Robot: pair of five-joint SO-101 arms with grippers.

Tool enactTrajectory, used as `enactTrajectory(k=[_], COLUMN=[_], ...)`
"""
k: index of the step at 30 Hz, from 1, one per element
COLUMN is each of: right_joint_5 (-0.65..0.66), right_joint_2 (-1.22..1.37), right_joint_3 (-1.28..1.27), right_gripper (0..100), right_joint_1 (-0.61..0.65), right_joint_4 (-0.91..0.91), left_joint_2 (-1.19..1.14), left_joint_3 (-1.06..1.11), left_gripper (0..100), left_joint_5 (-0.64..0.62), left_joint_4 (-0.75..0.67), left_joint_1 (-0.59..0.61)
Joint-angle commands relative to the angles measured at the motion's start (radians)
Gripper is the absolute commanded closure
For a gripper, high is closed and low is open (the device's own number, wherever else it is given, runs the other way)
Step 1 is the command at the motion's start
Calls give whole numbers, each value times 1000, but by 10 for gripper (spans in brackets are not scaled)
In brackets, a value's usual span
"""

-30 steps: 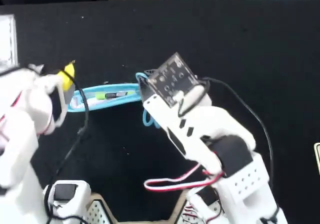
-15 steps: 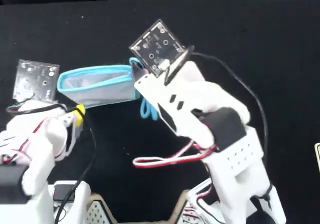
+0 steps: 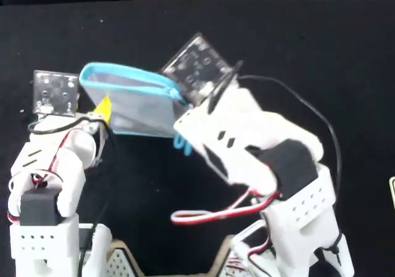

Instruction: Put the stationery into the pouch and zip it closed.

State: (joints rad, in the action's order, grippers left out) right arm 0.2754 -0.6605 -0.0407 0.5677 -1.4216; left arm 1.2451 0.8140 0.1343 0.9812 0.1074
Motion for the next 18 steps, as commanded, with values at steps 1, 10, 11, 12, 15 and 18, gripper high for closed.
enactTrajectory(k=[1,10,11,12,15,18], right_joint_5=[12,11,11,11,12,12], right_joint_2=[-22,-47,-47,-47,-45,-45], right_joint_3=[51,44,44,44,44,25], right_gripper=[987,987,987,987,987,987], right_joint_1=[132,216,216,216,215,215], right_joint_4=[-14,25,35,48,66,94], left_joint_2=[21,21,23,23,48,127], left_joint_3=[59,128,127,127,102,81], left_gripper=[816,816,816,816,816,812], left_joint_5=[-120,-224,-229,-230,-232,-233], left_joint_4=[-192,-316,-315,-307,-193,-40], left_joint_1=[1,4,2,1,1,-1])
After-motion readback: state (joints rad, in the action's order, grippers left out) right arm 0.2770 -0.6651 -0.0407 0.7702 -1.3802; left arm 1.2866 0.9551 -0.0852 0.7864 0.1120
